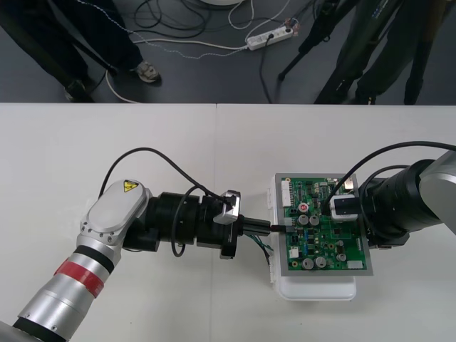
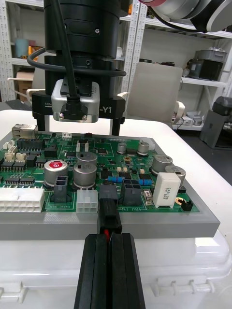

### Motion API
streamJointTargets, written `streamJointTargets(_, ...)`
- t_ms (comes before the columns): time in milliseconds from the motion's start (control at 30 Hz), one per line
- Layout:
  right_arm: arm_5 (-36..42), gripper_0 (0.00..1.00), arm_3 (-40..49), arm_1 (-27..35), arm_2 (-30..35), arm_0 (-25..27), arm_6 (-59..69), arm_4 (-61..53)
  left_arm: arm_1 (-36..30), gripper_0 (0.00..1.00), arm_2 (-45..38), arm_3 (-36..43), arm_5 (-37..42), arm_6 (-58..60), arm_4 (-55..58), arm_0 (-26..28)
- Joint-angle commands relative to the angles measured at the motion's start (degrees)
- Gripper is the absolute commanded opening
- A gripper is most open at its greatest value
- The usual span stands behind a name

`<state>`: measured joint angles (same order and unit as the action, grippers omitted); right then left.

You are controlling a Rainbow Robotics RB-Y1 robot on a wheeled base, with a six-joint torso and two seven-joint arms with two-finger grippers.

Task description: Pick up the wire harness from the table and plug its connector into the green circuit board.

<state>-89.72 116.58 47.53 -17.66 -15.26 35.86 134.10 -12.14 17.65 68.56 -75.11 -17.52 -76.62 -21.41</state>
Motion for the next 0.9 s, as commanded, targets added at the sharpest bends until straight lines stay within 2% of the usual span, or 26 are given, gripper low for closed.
streamJointTargets(33, -0.3, 1.0, 1.9, -0.1, -0.4, -0.3, 2.8, -0.2, 1.9, 0.0, 3.0, 1.0, -0.6, 2.8, 1.2, -1.4)
streamJointTargets(900, -0.3, 1.0, 1.9, -0.2, -0.4, -0.3, 2.7, -0.7, 2.7, 0.0, 3.5, 1.0, 0.7, 0.3, 0.7, -2.1)
